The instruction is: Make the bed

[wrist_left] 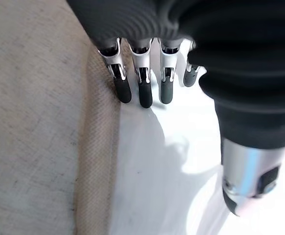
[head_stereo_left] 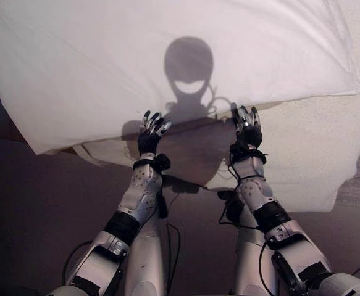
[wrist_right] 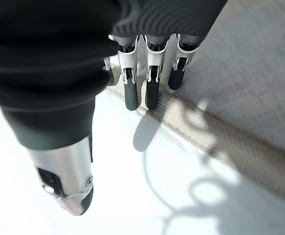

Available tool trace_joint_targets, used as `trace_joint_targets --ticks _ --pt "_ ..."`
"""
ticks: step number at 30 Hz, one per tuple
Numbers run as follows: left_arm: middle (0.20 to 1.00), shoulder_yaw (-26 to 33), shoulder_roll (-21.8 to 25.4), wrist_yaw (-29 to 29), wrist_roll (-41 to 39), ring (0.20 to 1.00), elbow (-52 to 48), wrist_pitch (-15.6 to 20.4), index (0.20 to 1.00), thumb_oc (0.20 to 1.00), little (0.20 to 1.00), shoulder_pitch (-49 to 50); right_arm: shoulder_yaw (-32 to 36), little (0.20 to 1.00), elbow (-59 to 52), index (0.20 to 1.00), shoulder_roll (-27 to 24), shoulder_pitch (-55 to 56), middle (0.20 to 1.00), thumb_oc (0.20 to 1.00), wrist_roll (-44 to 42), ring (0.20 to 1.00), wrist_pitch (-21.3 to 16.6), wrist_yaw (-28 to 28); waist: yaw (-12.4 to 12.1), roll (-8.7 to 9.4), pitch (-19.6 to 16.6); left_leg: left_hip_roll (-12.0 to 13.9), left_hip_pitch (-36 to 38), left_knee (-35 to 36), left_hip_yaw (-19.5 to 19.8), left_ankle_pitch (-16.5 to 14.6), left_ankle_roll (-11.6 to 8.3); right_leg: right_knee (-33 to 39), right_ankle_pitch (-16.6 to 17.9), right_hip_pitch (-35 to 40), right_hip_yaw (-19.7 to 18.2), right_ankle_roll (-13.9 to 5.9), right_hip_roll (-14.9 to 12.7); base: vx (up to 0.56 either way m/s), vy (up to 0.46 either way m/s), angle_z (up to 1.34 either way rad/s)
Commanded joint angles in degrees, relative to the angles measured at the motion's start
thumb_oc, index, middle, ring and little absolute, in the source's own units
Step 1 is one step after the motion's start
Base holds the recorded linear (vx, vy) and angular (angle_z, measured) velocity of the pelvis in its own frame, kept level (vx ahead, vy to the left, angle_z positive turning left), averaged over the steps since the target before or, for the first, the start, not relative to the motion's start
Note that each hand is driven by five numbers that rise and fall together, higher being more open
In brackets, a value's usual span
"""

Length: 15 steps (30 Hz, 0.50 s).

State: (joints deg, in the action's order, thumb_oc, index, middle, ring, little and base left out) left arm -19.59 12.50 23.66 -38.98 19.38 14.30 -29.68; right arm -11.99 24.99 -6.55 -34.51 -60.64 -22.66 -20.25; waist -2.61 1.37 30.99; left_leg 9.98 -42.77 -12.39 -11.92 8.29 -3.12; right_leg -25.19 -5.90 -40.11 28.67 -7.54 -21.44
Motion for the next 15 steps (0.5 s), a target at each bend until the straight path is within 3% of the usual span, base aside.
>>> trace_joint_targets --ticks 1,9,15 --pt "1.0 -3.4 0.9 -0.2 3.2 1.0 -4.3 -0.3 1.0 1.0 1.0 0.0 -0.7 1.0 -4.8 1.0 1.7 2.0 1.0 1.0 -5.8 1.0 -1.6 2.9 -2.0 2.24 -1.2 0.3 -0.7 -5.4 -0.8 -7.0 -2.79 6.4 9.4 0.9 0.4 -2.43 0.8 0.0 0.0 0.0" --pt "1.0 -5.2 0.7 0.6 3.2 1.0 -4.2 -1.4 1.0 1.0 1.0 -0.9 -3.9 1.0 -4.8 1.0 3.6 4.0 1.0 1.0 -11.8 1.0 -1.8 3.3 -1.9 2.88 -1.2 0.3 -1.4 -5.4 -1.4 -7.1 -2.64 6.7 9.7 0.3 0.8 -2.34 0.8 0.0 0.0 0.0" --pt "1.0 -5.8 1.2 -0.5 3.7 1.0 -4.9 -0.8 1.0 1.0 1.0 -1.4 -5.2 1.0 -4.3 1.0 2.3 3.8 1.0 1.0 -13.0 1.0 -0.2 7.7 -1.9 2.55 -1.2 0.3 -1.7 -5.2 -1.6 -7.1 -2.47 6.8 9.8 0.0 1.2 -2.34 0.6 0.0 0.0 0.0"
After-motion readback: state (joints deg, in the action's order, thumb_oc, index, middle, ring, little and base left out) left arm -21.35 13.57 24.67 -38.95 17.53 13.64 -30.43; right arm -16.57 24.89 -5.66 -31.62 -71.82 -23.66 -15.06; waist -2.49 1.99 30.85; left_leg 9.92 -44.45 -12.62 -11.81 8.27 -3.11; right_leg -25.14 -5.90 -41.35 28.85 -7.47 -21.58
